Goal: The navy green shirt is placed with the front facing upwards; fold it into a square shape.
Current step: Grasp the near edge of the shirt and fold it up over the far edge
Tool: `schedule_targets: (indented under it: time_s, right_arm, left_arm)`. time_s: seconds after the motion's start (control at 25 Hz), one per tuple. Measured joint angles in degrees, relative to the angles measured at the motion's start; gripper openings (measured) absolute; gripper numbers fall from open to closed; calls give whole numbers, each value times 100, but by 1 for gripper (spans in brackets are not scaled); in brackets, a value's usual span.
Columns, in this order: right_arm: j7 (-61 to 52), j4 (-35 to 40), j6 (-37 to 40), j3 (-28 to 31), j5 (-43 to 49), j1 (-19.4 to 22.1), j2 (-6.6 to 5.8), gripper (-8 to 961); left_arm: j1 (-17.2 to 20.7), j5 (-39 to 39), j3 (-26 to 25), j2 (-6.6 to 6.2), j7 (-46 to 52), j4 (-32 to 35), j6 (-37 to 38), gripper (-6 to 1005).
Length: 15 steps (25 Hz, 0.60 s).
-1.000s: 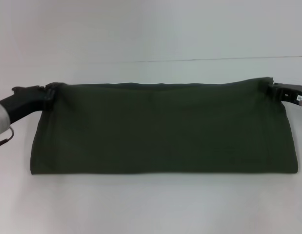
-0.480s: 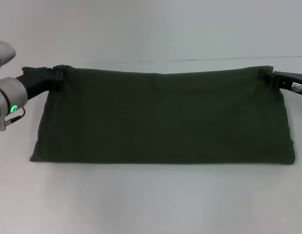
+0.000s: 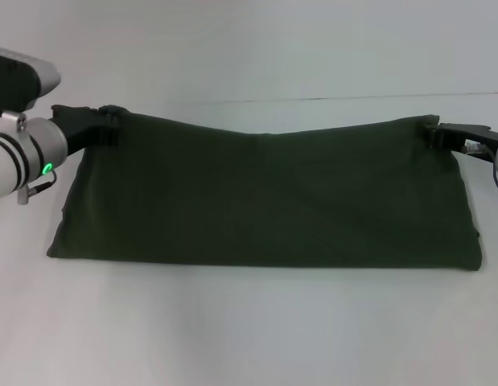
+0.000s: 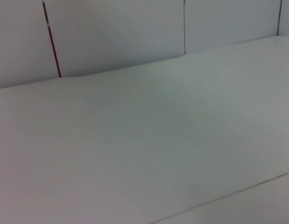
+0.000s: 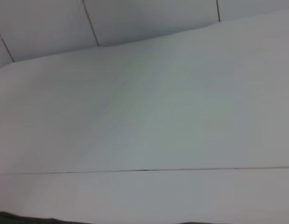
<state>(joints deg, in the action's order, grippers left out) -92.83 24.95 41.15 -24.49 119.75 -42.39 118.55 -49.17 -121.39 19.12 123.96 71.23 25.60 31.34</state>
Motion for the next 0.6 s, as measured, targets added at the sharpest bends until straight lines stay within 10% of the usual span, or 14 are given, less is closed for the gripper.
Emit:
schedule_targets:
  time_s: [0.36,0.44,0.6]
  right_arm:
    - [127,-13,-255,-91,4,-106,30,152]
    - [123,-6,-285,-130,5,-116,39,173]
    - [118,18,-329,-143,4,-86,35,359]
  left_arm:
    - [3,418,1,8,0,-75,-317,101]
    - [9,455,1,11,-1,-84,-318,337]
    - [66,593,0,13,-3,-87,-290,475]
